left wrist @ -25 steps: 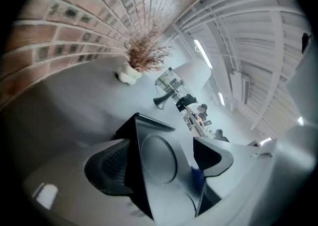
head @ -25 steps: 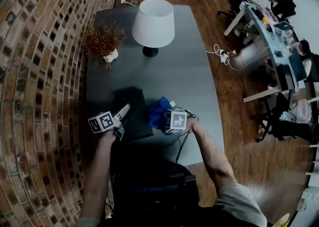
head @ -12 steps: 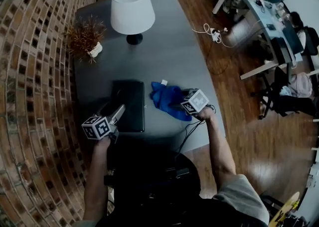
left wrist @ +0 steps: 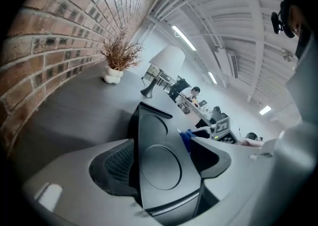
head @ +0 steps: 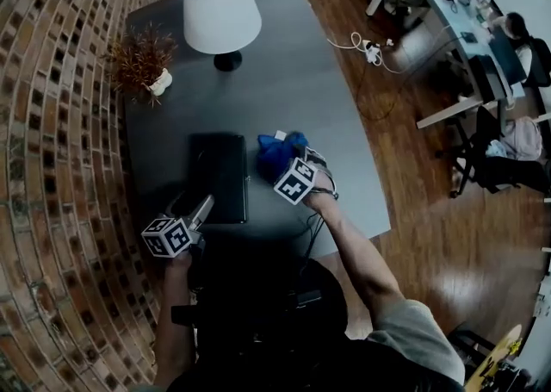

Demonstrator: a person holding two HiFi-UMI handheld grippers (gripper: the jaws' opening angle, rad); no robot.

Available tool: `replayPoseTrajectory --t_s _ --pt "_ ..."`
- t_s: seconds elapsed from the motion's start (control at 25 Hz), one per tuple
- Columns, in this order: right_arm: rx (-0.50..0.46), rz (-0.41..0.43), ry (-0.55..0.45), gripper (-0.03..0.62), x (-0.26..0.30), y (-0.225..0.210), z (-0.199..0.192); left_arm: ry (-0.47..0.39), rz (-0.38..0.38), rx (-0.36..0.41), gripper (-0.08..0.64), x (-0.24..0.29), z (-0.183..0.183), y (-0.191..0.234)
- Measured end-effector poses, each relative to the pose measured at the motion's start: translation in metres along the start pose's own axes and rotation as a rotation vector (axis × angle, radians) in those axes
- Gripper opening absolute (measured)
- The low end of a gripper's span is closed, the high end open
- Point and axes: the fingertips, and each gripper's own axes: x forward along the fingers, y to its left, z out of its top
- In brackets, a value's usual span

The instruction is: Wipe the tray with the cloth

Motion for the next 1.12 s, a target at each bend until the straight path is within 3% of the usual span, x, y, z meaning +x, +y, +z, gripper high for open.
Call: replayPoseTrajectory --t_s 0.04,0.12,0.16,0.32,0.36,0.44,0.48,0.56,0.72,0.76,0.84,0.92,1.0,1.04,1.12 --pt "-0.022 -0.022 0.038 0.506 0.010 -0.002 -0.007 0.020 0.003 0.013 0.342 0.000 -0.005 -0.002" --pt "-0.057 -0.066 0.068 0.265 0.007 -0.012 -0.013 0.046 0.006 0.022 0.343 0.001 -0.011 -0.004" --pt "-0.051 -0.049 0.055 0.232 0.002 -0.013 -0.011 0.050 0.008 0.011 0.343 -0.001 -0.012 -0.004" --pt "0.217 0.182 -0.199 0.206 -0.029 -0.002 0.040 0.024 0.013 -0.098 0.343 -0.027 -0.024 -0.001" --pt "0.279 0.212 -0.255 0.206 -0.031 -0.007 0.055 0.024 0.015 -0.125 0.344 -0.034 -0.032 0.000" --pt "0.298 0.169 -0.289 0.206 -0.017 -0.026 0.076 0.050 0.026 -0.156 0.344 -0.043 -0.053 0.002" --pt "0.247 0.123 -0.278 0.206 -0.006 -0.032 0.085 0.072 0.025 -0.167 0.344 -0.046 -0.063 0.003" --pt "0.056 0.086 -0.218 0.206 0.014 -0.024 0.095 0.119 -0.007 -0.183 0.344 -0.046 -0.080 -0.003" --pt "-0.519 0.213 -0.058 0.202 0.017 0.052 0.067 0.178 -0.052 -0.159 0.368 -0.039 -0.089 -0.012" --pt "-0.591 0.258 -0.047 0.202 0.012 0.063 0.058 0.187 -0.054 -0.147 0.368 -0.039 -0.088 -0.011" --pt "-0.528 0.260 -0.068 0.202 0.009 0.048 0.058 0.198 -0.054 -0.134 0.368 -0.038 -0.088 -0.009" --pt "-0.361 0.142 -0.103 0.202 0.014 0.001 0.077 0.194 -0.049 -0.142 0.368 -0.036 -0.088 -0.008" --pt "-0.266 0.076 -0.124 0.202 0.021 -0.025 0.097 0.182 -0.048 -0.153 0.368 -0.031 -0.087 -0.011" --pt "-0.279 0.081 -0.118 0.202 0.024 -0.022 0.102 0.180 -0.047 -0.156 0.368 -0.029 -0.087 -0.013" --pt "-0.415 0.121 -0.078 0.202 0.028 0.003 0.096 0.187 -0.041 -0.153 0.368 -0.027 -0.089 -0.016"
